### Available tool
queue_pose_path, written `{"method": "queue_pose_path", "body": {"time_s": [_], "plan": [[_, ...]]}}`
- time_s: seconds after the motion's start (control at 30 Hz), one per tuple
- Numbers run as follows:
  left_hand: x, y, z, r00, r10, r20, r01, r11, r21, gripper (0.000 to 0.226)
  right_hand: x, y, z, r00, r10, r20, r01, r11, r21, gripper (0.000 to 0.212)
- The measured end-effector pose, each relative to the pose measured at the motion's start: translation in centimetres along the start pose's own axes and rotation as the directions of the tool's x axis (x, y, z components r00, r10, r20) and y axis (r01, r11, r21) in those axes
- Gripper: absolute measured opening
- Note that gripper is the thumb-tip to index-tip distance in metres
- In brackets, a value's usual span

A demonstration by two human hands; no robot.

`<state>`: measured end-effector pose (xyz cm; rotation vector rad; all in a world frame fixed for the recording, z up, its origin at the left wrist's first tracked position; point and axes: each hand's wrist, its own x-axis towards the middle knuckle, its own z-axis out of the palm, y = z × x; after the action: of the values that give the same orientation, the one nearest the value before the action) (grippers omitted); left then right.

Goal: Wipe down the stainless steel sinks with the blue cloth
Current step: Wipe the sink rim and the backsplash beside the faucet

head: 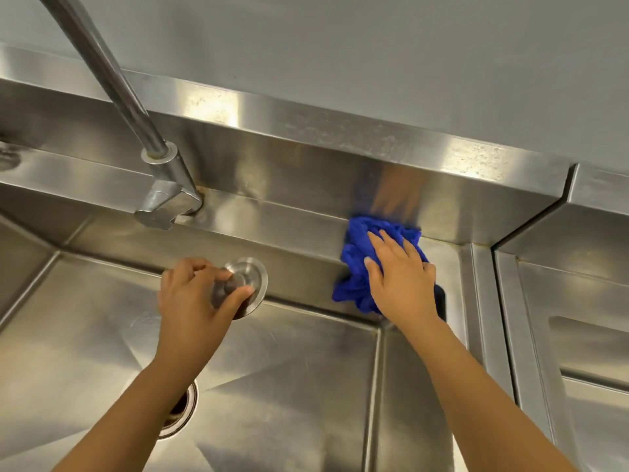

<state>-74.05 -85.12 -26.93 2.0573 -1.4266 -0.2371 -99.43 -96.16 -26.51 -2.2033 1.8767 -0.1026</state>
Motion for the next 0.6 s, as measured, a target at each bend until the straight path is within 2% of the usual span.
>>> {"method": "queue_pose_path", "body": {"time_s": [0.1,0.2,0.43,0.53,0.6], "plan": [[-0.2,-1.5,-0.6,1.0,-0.018,-0.006,0.018,1.0,-0.007,0.056,-0.5,0.4,0.1,0.992,0.115,-0.054,-0.112,0.992,0.059,0.047],[-0.4,-2.7,-1.0,0.999,-0.038,-0.009,0.038,0.999,0.004,0.057,-0.2,-2.4,0.6,0.98,0.193,-0.052,-0.189,0.979,0.079,0.048],[-0.5,-3.9,-2.0,0.993,-0.111,-0.031,0.11,0.993,-0.038,0.06,2.2,-13.3,2.9,0.997,-0.074,0.018,0.073,0.994,0.079,0.051],[-0.5,-4.3,-2.3,0.993,-0.115,-0.036,0.114,0.993,-0.016,0.061,2.6,-14.0,3.0,0.988,-0.141,0.061,0.14,0.99,0.013,0.067],[-0.4,-4.8,-2.5,0.993,-0.109,-0.034,0.109,0.994,-0.004,0.061,2.4,-12.6,2.8,0.984,-0.163,0.069,0.164,0.986,-0.008,0.066]]}}
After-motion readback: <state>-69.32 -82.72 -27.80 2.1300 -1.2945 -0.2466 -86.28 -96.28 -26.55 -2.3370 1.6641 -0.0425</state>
